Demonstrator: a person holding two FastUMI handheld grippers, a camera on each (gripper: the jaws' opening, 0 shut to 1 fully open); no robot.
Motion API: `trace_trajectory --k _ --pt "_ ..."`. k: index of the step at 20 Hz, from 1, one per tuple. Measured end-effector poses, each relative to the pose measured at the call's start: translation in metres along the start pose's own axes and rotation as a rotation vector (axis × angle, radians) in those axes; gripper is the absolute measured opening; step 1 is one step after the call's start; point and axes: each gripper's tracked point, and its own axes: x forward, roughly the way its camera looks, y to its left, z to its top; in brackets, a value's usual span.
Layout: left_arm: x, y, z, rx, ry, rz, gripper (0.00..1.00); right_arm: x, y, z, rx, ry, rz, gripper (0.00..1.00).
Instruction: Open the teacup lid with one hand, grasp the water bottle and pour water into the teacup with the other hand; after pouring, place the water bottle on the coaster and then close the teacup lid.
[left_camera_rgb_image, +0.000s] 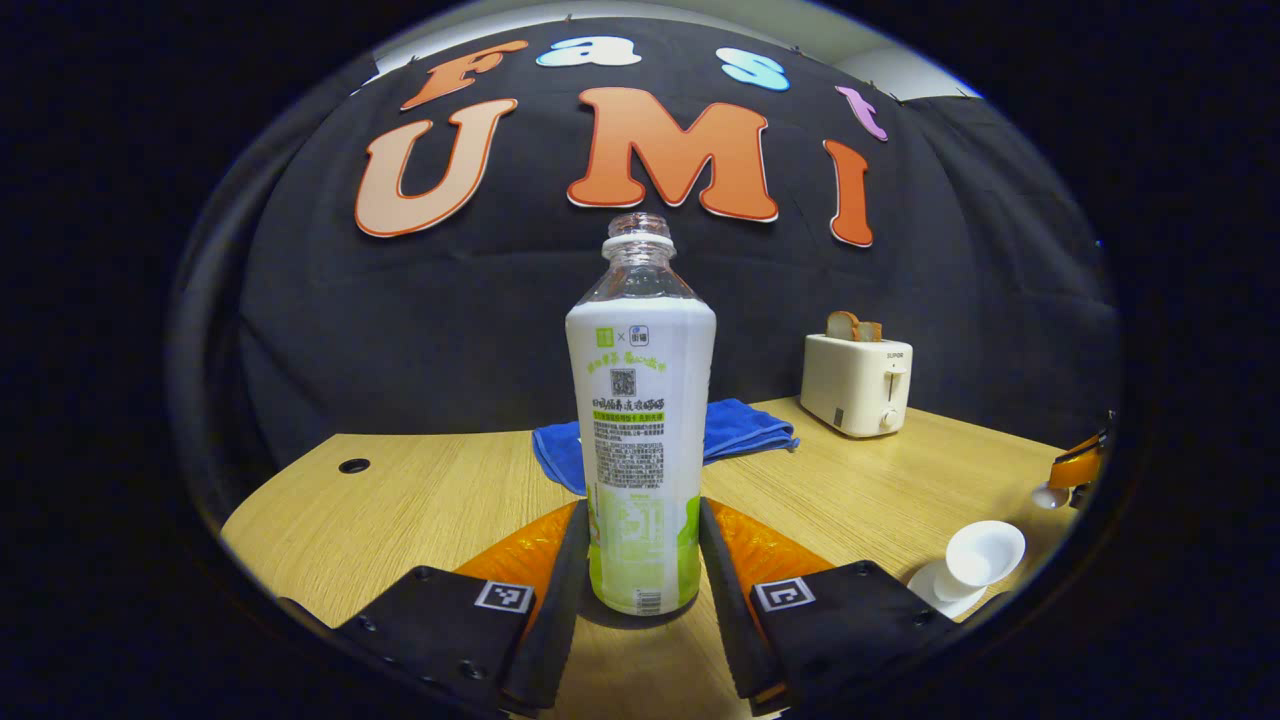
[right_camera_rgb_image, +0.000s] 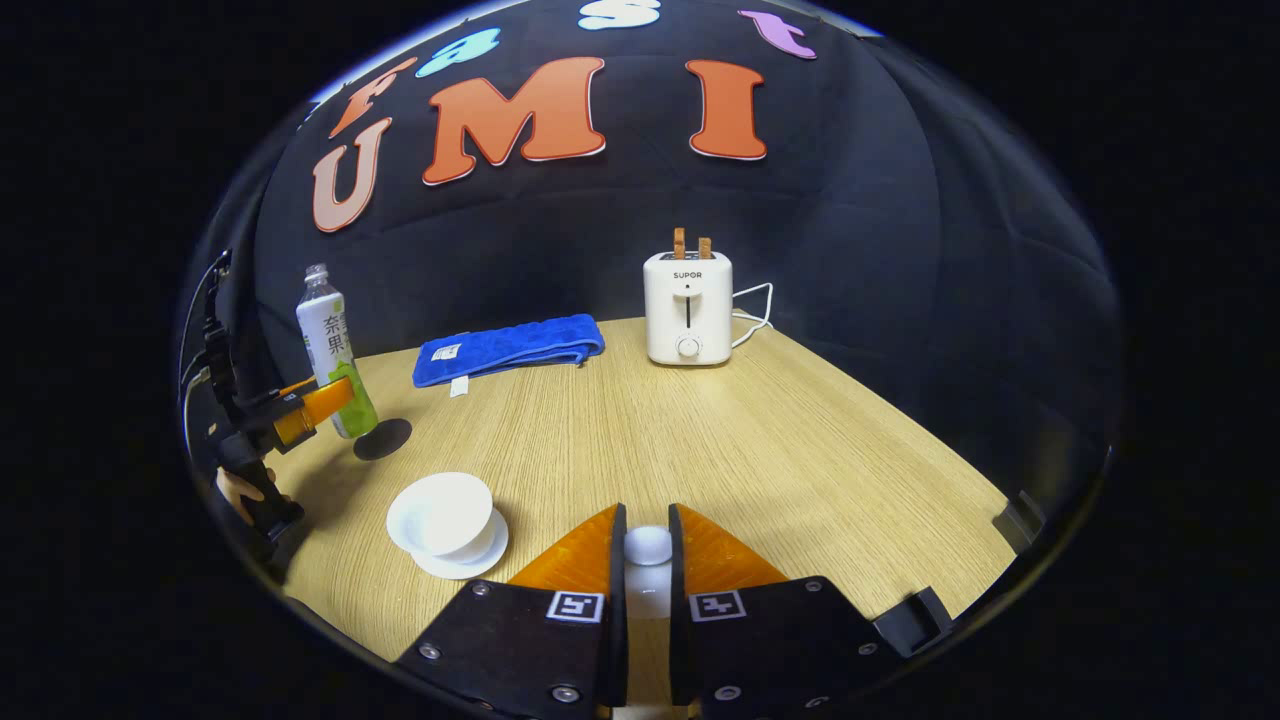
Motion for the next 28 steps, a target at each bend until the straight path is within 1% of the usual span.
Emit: trace_trajectory --k 1,2,4,5,6,10,13,14,15,16,18,20,23,25,27,28 --pt "0.003 -0.001 -0.003 -0.013 -0.006 0.004 0.63 0.0 0.0 0.0 0.005 0.001 -0.002 0.17" --pt "0.006 0.0 -0.005 -0.019 -0.01 0.004 0.65 0.0 0.0 0.0 0.008 0.002 -0.002 0.17" --pt "0.01 0.004 -0.01 -0.02 -0.003 0.003 0.63 0.001 0.0 -0.001 0.01 0.004 -0.004 0.17" --pt "0.013 0.005 -0.012 -0.014 0.005 0.002 0.66 0.001 -0.001 -0.002 0.012 0.006 -0.005 0.17" --pt "0.014 0.005 -0.015 -0.011 0.012 0.004 0.64 0.002 -0.001 -0.003 0.013 0.008 -0.006 0.17" --pt "0.016 0.008 -0.024 -0.019 0.045 0.008 0.64 0.003 -0.003 -0.004 0.022 0.013 -0.014 0.17" --pt "0.018 0.008 -0.027 -0.007 0.059 0.009 0.65 0.004 -0.003 -0.006 0.032 0.019 -0.014 0.17" --pt "0.019 0.007 -0.03 -0.001 0.069 0.012 0.7 0.005 -0.002 -0.007 0.033 0.02 -0.012 0.17" --pt "0.018 0.007 -0.032 0.005 0.082 0.013 0.68 0.006 -0.002 -0.008 0.035 0.023 -0.013 0.17" --pt "0.018 0.007 -0.033 0.009 0.091 0.015 0.69 0.006 -0.003 -0.008 0.038 0.023 -0.013 0.17" --pt "0.017 0.006 -0.034 0.006 0.098 0.013 0.75 0.007 -0.004 -0.008 0.044 0.023 -0.016 0.17" --pt "0.014 0.005 -0.038 0.012 0.115 0.013 0.72 0.007 -0.006 -0.008 0.048 0.022 -0.018 0.17" --pt "0.01 0.006 -0.042 0.01 0.131 0.02 0.84 0.008 -0.005 -0.006 0.049 0.016 -0.014 0.17" --pt "0.005 0.008 -0.044 0.0 0.138 0.022 0.85 0.007 -0.003 -0.005 0.046 0.009 -0.01 0.17" --pt "0.0 0.01 -0.045 -0.014 0.144 0.025 0.96 0.006 -0.002 -0.001 0.042 0.0 -0.007 0.17" --pt "-0.005 0.011 -0.044 -0.02 0.144 0.029 0.96 0.004 -0.001 0.0 0.041 -0.006 -0.005 0.17"
